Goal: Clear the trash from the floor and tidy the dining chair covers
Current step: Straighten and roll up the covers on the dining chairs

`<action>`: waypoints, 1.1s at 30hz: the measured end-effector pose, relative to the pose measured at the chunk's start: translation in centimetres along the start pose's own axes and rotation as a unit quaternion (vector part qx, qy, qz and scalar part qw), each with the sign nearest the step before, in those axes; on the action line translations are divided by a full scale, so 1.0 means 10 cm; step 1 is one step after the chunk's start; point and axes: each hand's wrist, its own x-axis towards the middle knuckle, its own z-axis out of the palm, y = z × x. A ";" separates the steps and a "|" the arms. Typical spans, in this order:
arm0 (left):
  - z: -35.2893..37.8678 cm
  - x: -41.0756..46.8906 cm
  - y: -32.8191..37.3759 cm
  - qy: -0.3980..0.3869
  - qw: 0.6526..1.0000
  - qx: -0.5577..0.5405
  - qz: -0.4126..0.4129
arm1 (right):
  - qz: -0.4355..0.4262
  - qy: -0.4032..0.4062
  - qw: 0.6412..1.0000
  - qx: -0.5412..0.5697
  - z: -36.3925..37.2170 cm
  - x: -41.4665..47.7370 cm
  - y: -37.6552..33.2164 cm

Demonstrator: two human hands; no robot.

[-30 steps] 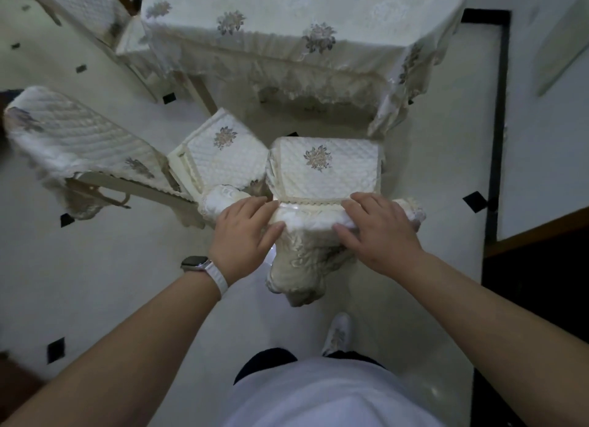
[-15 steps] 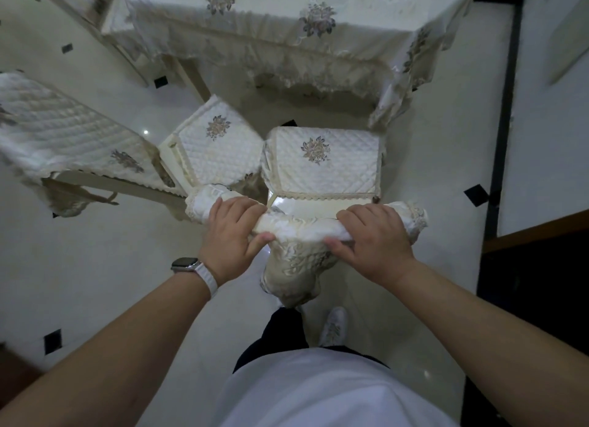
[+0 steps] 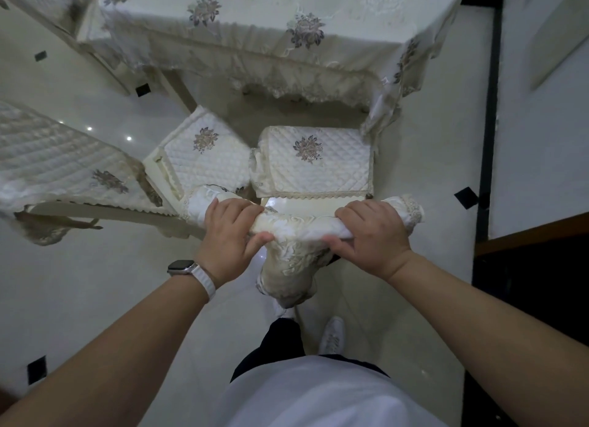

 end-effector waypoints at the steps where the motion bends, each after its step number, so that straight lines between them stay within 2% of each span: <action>1: 0.00 0.05 -0.02 0.000 1.000 -0.001 0.000 | 0.000 0.001 1.000 -0.001 0.02 0.04 0.02; 13: 0.01 0.66 -0.42 -0.027 0.999 -0.017 0.011 | 0.026 -0.020 0.999 -0.006 0.23 0.57 0.18; 22: 0.03 0.76 -0.71 0.016 0.998 -0.005 0.069 | 0.033 -0.031 0.999 -0.012 0.36 0.68 0.08; 28: 0.01 0.87 -0.81 0.045 0.986 0.038 0.155 | 0.034 -0.018 0.999 -0.029 0.36 0.70 0.04; 33: 0.01 0.85 -0.84 0.058 0.985 0.038 0.157 | 0.037 -0.002 0.999 -0.026 0.39 0.72 0.00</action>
